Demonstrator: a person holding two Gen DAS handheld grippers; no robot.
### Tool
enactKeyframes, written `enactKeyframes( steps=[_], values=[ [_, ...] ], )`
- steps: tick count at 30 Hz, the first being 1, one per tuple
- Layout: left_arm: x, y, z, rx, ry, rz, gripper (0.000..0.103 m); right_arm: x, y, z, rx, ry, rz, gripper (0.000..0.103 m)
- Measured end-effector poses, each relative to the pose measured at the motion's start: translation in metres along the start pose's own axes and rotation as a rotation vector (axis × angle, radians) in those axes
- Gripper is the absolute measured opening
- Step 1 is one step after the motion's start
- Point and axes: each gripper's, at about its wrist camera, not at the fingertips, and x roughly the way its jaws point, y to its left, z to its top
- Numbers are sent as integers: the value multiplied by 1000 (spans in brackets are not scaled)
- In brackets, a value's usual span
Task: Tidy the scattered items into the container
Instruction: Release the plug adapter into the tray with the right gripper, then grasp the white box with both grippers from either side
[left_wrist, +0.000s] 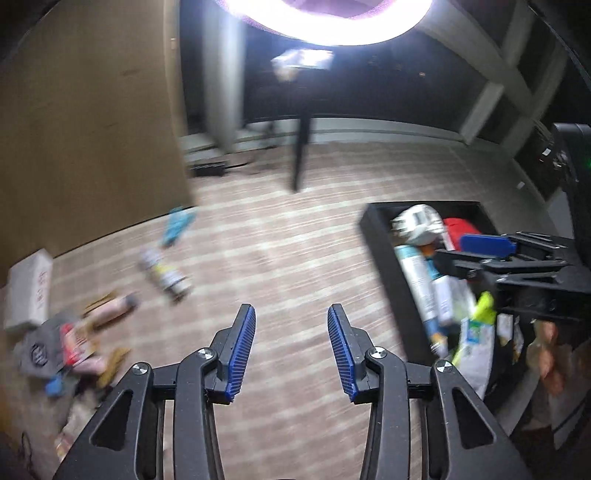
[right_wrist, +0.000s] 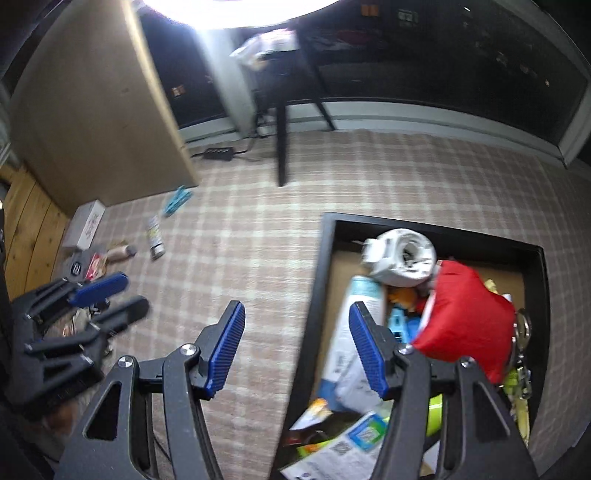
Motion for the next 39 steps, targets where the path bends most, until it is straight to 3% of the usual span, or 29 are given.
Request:
enactKeyframes(
  steps=[7, 16, 20, 22, 30, 39],
  values=[
    [-31, 98, -26, -108, 0, 81, 39, -5, 66, 6, -57, -21, 52, 58],
    [-55, 241, -44, -260, 1, 212, 39, 20, 192, 23, -157, -10, 59, 58],
    [-56, 301, -45, -315, 4, 237, 43, 42, 253, 40, -176, 6, 78, 58],
    [-53, 330, -45, -343, 8, 228, 49, 53, 276, 50, -173, 13, 90, 58],
    [-11, 421, -31, -486, 28, 157, 49, 116, 353, 90, -136, 60, 154, 58],
    [35, 447, -18, -536, 49, 112, 48, 194, 399, 115, -96, 161, 196, 55]
  ],
)
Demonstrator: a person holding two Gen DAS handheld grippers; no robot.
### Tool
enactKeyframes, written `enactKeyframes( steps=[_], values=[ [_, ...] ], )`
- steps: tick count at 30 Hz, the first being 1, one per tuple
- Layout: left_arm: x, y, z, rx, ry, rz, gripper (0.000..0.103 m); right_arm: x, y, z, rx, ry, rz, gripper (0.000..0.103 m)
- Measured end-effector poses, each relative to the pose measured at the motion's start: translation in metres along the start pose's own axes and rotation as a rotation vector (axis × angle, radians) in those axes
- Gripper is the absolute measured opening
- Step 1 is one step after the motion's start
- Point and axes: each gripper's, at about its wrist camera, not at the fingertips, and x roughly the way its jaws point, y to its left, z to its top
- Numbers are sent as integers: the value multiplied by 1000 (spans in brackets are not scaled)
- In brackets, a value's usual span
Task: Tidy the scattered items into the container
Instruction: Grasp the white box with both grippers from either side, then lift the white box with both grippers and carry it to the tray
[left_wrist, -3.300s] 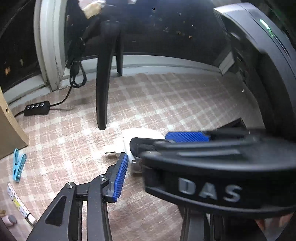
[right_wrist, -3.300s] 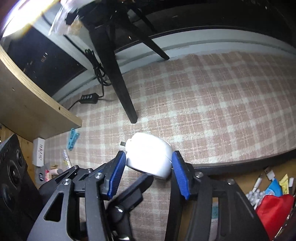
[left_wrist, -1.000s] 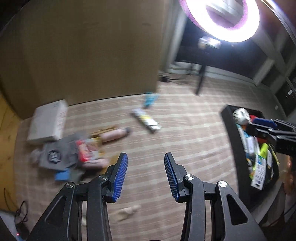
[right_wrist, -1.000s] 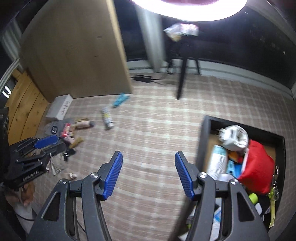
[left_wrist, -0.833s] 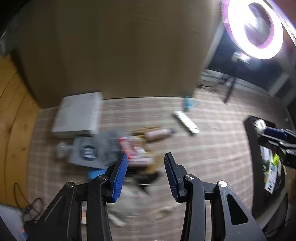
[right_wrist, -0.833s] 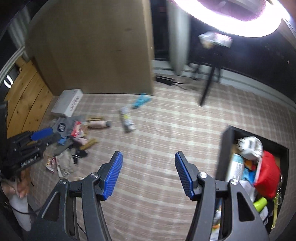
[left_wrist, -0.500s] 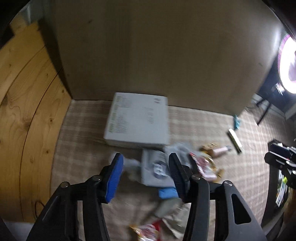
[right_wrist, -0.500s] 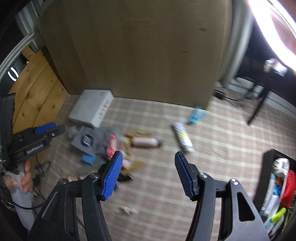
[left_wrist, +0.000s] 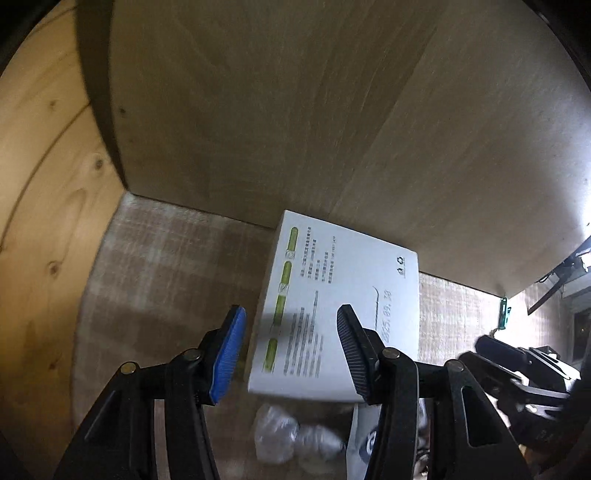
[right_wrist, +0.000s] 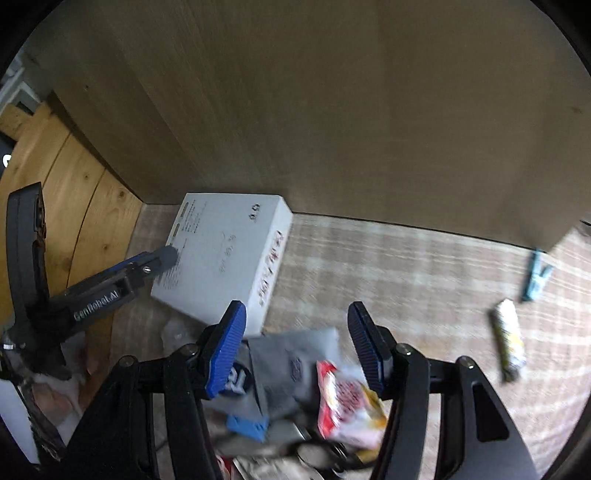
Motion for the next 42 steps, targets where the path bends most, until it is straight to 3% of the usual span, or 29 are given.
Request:
enactKeyframes(
  steps=[8, 14, 19, 29, 42],
  values=[
    [15, 3, -2, -60, 11, -54, 50, 43, 18, 16, -32, 62, 20, 54],
    [19, -2, -10, -117, 3, -61, 50, 58, 21, 20, -29, 90, 137, 51],
    [18, -20, -33, -118, 15, -50, 50, 50, 24, 9, -89, 91, 111, 51],
    [11, -103, -115, -87, 67, -97, 49, -1, -33, -56, -66, 101, 63, 51],
    [-11, -236, -193, 86, 82, -149, 51, -84, -121, -122, 20, 55, -24, 51]
  ],
)
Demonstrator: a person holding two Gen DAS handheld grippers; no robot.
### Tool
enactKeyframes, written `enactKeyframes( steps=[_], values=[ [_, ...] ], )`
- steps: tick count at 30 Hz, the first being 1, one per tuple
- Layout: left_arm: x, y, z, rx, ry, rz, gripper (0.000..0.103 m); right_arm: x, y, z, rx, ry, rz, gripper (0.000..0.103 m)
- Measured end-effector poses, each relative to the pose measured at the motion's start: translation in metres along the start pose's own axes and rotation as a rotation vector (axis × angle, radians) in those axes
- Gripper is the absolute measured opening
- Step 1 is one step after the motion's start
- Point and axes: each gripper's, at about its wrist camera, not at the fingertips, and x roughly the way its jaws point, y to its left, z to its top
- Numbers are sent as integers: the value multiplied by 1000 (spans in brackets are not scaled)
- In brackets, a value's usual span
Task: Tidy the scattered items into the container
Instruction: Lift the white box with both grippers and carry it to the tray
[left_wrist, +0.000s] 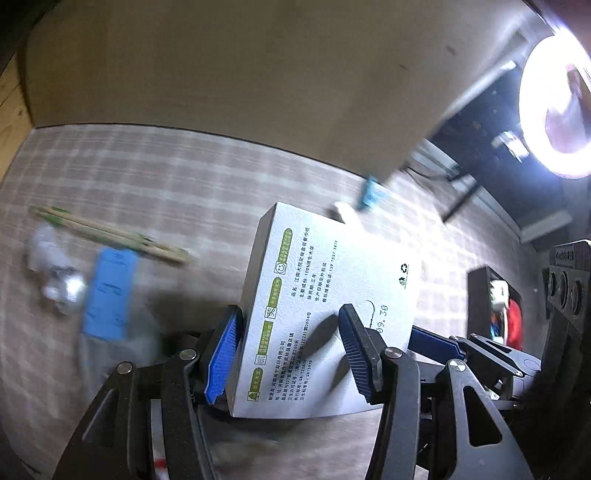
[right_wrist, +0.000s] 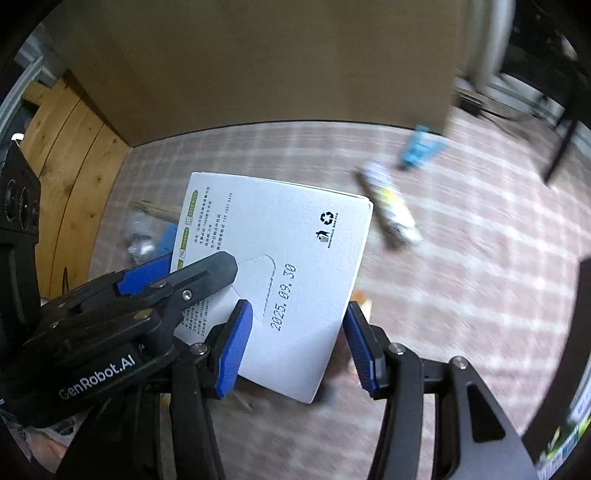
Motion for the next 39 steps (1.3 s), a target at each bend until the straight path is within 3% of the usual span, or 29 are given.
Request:
enactKeyframes(
  steps=[2, 6, 12, 27, 39],
  values=[
    [3, -21, -5, 24, 5, -10, 51, -10, -16, -9, 17, -7, -8, 51],
    [5, -73, 24, 77, 10, -35, 51, -37, -51, -27, 55, -32, -27, 51],
    [-3, -147, 9, 188, 8, -81, 51, -92, -115, -59, 126, -82, -53, 51],
    [21, -352, -65, 466, 97, -218, 50, -209, -283, -169, 369, -171, -157, 51],
    [36, -436, -115, 582, 185, -283, 50, -256, -359, -242, 487, -185, -224, 51]
  ],
)
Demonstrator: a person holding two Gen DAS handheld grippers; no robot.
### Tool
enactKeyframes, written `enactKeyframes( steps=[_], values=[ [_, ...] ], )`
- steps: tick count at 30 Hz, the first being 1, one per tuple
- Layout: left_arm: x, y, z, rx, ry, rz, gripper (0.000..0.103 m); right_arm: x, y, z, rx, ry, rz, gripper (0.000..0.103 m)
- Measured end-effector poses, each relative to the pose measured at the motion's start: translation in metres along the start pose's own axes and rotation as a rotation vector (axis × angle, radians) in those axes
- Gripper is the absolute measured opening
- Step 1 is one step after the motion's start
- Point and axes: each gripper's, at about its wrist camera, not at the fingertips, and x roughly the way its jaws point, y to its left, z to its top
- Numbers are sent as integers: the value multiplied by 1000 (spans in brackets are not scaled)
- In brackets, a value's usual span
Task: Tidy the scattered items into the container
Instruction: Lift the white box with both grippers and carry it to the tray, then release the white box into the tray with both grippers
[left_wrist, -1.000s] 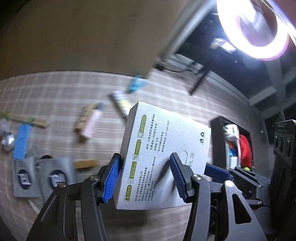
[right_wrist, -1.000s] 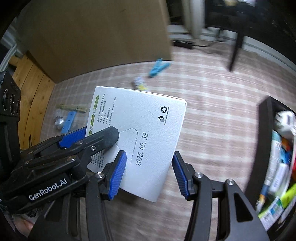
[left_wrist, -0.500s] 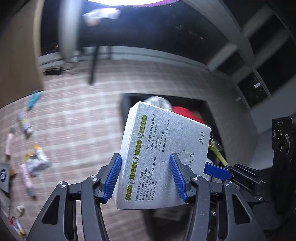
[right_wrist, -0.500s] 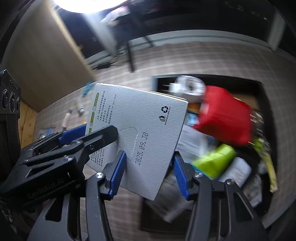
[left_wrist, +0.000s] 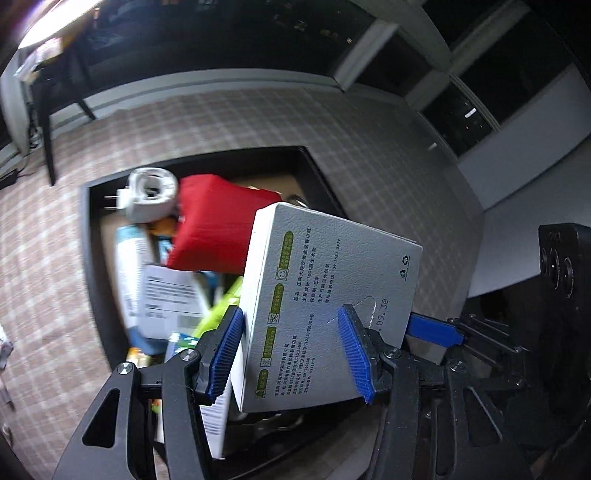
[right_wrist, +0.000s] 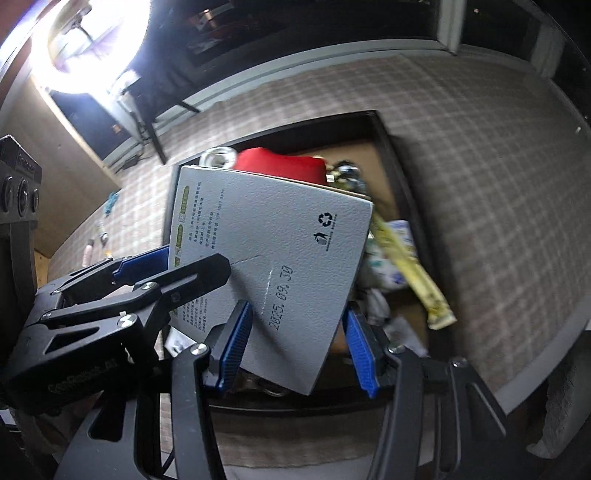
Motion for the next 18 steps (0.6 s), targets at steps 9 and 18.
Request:
enactKeyframes(
  steps=[9, 18],
  values=[
    [-20, 9, -6, 7, -38, 59, 50, -10, -17, 1, 24, -41, -42, 55],
    [-58, 78, -33, -66, -94, 169, 50, -15, 23, 12, -36, -114, 7, 56]
  ],
)
